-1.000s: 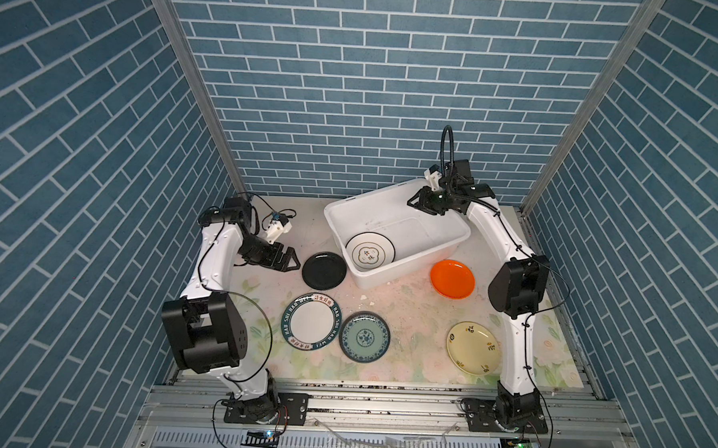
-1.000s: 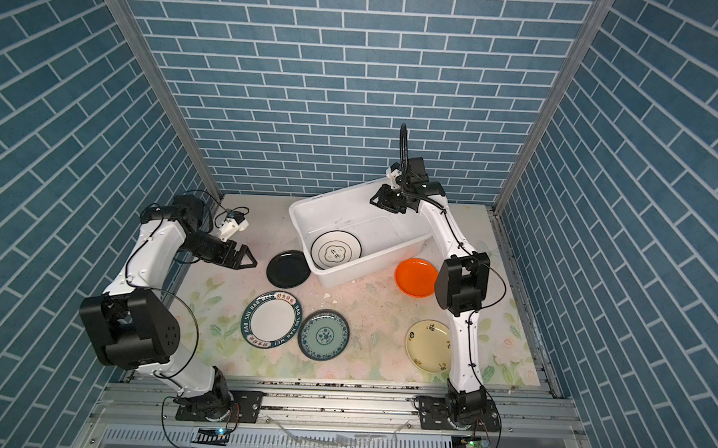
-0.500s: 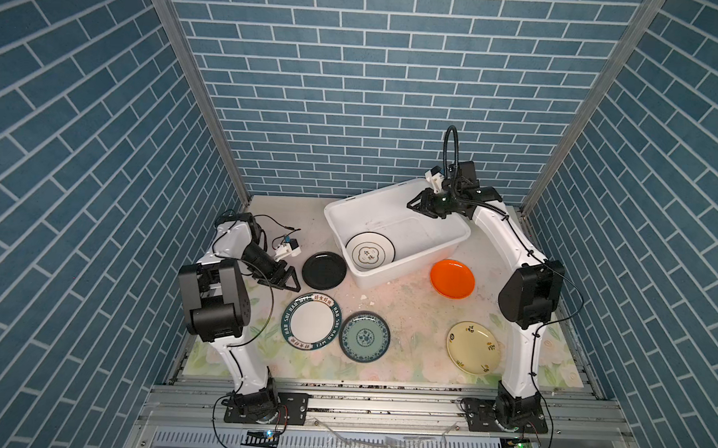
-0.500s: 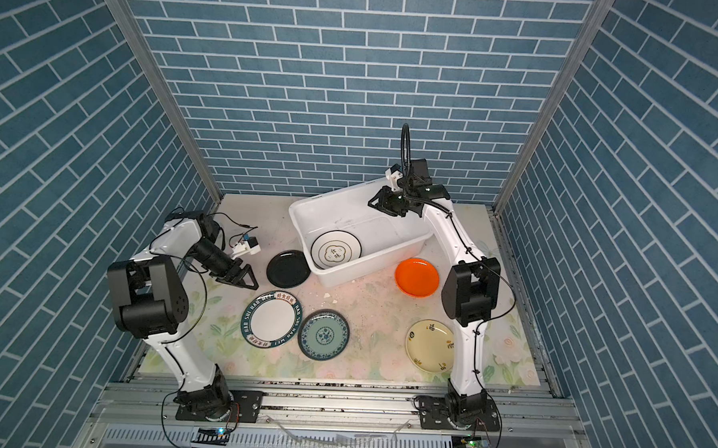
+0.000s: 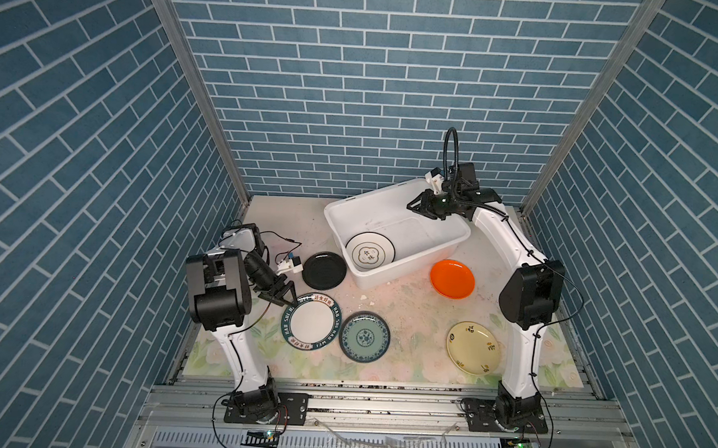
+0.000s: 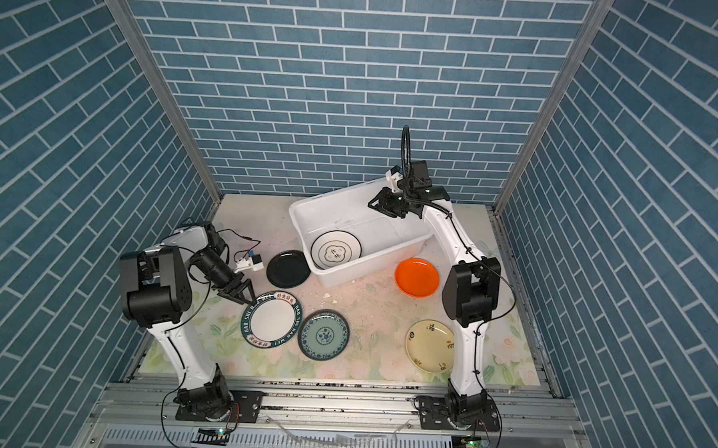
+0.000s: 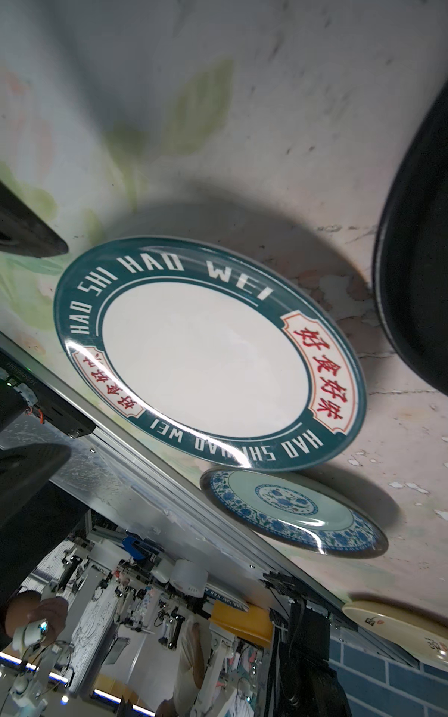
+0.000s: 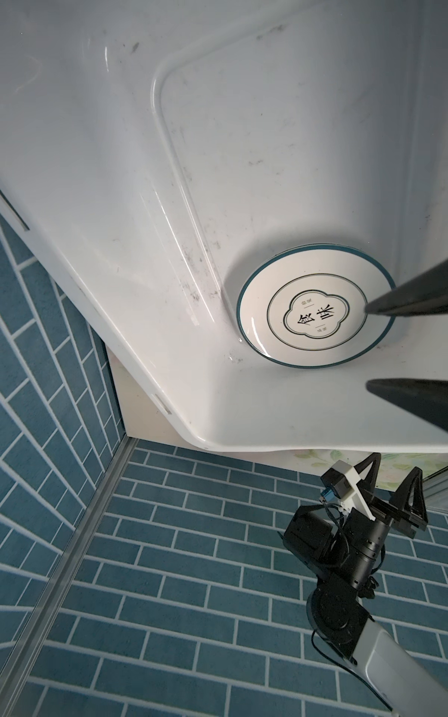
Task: Place the plates into the plastic bin on the countertop
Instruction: 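Move the left gripper down to the edge of the 'HAO SHI HAO WEI' plate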
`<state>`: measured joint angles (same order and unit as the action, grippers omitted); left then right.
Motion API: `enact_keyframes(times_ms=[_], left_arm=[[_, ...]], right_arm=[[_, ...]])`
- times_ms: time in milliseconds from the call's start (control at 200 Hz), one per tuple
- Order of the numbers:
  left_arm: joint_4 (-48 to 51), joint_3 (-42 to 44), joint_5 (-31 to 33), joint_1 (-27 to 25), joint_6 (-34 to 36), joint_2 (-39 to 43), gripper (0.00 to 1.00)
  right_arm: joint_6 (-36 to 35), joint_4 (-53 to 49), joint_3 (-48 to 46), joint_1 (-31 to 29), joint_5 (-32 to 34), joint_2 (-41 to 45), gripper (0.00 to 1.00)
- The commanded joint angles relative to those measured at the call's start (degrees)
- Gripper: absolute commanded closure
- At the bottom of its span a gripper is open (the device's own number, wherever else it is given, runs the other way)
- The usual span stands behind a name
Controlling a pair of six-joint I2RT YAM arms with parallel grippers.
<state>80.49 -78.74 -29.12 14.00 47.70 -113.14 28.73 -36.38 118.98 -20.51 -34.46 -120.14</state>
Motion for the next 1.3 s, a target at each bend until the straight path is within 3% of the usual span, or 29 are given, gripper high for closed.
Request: enact_keyframes(times_ms=[0, 605, 1010, 1295], left_arm=[[0.4, 0.4, 1.3, 0.9, 1.5, -2.1, 0.24], [-1.8, -1.6, -0.8, 2.6, -0.6, -6.7, 0.3], [-0.2, -3.5, -2.6, 1.8, -0.2, -9.3, 0.47], [0.2, -3.5, -3.0, 0.4, -0.3, -10.8, 0.51]], right_arm=[[1.2, 0.8, 0.1, -0.2, -1.0, 2.5, 0.72], [1.8, 1.3, -1.0, -0.2, -0.5, 2.8, 0.73], [3.1, 3.9, -4.2, -0.2, -0.6, 3.8, 0.75], [3.2, 3.9, -3.8, -0.2, -0.4, 4.5, 0.75]])
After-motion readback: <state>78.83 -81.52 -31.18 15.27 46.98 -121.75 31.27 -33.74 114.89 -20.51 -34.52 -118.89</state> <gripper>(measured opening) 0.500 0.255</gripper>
